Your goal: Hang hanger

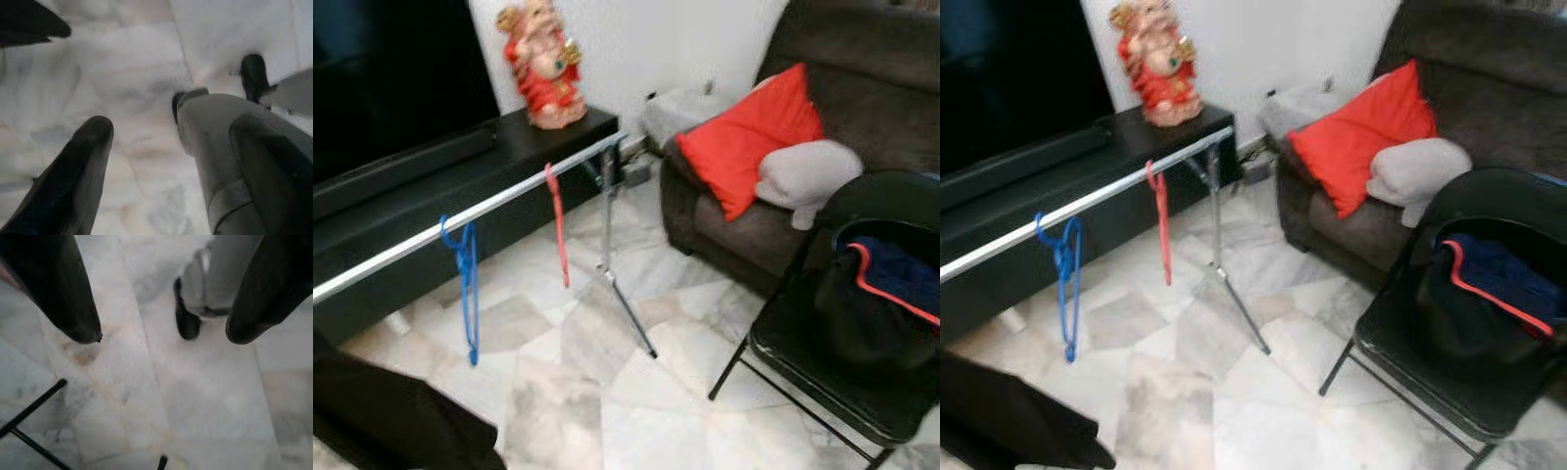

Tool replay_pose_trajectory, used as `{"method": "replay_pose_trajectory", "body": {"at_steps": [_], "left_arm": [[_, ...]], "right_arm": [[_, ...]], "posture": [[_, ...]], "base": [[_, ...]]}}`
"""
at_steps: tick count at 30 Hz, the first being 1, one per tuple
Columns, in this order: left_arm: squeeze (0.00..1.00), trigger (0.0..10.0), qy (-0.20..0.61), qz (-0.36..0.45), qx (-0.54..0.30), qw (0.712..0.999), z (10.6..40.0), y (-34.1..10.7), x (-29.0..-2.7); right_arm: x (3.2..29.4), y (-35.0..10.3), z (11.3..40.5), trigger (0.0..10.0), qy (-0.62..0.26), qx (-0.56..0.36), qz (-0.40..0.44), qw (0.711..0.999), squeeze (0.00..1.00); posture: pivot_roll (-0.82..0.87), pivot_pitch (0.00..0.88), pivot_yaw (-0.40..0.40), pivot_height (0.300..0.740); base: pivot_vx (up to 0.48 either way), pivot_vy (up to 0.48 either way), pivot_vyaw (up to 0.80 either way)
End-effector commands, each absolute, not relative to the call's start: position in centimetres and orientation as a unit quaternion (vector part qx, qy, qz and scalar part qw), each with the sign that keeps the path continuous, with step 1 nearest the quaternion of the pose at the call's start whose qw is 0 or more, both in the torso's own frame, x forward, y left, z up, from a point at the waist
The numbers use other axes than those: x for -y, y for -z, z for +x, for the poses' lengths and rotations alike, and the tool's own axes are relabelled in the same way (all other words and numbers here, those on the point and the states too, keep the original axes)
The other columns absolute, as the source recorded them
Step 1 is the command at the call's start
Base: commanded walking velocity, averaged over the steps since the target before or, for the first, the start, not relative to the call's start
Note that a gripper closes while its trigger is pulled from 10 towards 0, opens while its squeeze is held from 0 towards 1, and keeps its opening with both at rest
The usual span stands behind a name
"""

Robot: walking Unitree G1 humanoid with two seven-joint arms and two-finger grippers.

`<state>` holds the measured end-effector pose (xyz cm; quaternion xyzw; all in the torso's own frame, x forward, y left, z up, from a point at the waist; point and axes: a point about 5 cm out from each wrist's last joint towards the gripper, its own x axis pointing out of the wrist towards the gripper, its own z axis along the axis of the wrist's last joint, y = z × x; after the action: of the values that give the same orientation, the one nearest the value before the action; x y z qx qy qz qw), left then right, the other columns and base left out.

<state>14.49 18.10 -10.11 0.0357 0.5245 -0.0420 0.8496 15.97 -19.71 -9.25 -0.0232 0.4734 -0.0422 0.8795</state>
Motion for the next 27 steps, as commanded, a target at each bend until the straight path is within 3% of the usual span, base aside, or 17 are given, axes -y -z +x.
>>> {"method": "replay_pose_trajectory", "body": {"at_steps": [1,21,27], "left_arm": [[0.00,10.0,0.046,0.040,-0.538,0.841,13.69,10.43,-17.97],[0.00,10.0,0.038,0.029,-0.533,0.845,13.60,10.44,-17.96],[0.00,10.0,0.038,0.025,-0.533,0.845,13.60,10.44,-17.97]], "right_arm": [[19.77,9.65,14.99,10.0,0.044,-0.488,-0.020,0.871,0.00],[19.15,9.71,15.02,10.0,0.042,-0.485,-0.022,0.873,0.00],[19.87,9.65,14.80,10.0,0.051,-0.480,-0.019,0.876,0.00]], "posture": [[0.01,0.031,0.072,0.740],[0.01,0.018,0.073,0.740],[0.01,0.023,0.073,0.740]], "base": [[0.000,0.000,-0.80],[0.000,0.000,-0.80],[0.000,0.000,0.00]]}}
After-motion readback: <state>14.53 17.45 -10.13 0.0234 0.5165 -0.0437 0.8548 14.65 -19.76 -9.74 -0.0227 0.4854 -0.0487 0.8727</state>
